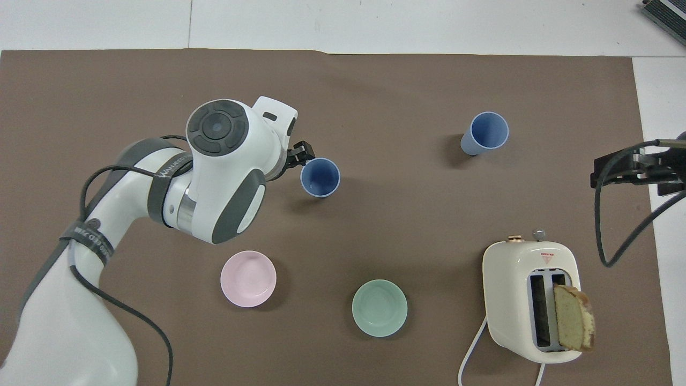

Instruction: Stack blue cups with both arms

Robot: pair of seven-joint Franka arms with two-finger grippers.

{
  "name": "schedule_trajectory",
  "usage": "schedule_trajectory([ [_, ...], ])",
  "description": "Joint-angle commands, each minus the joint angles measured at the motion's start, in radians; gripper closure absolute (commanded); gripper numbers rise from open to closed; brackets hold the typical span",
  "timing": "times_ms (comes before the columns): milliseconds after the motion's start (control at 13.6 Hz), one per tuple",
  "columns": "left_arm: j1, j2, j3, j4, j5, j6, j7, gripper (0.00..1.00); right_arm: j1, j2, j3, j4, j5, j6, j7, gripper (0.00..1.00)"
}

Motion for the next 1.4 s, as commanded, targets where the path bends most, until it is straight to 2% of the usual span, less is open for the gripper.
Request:
schedule_trajectory([
  [0, 0.095, -0.096, -0.008, -0.022, 0.018, -0.111, 0.133, 0.0, -0.012, -0.019, 0.006, -0.023, 0.005, 0.02, -0.022, 0.0],
  [294, 0.23, -0.193, -0.008, -0.027, 0.015, -0.231, 0.32, 0.0, -0.012, -0.019, 0.006, -0.023, 0.005, 0.023, -0.022, 0.0],
  [735, 0.404, -0.267, -0.008, -0.048, 0.011, -0.34, 0.63, 0.0, -0.01, -0.018, 0.007, -0.023, 0.003, 0.029, -0.024, 0.0],
  [1029, 0.476, -0.293, -0.005, -0.051, 0.011, -0.399, 0.841, 0.0, -0.01, -0.013, 0.007, -0.02, -0.001, 0.035, -0.024, 0.0],
  [1323, 0.487, -0.319, -0.007, 0.001, 0.018, -0.442, 0.853, 0.0, -0.01, 0.014, 0.009, -0.01, -0.014, 0.052, -0.039, 0.0],
])
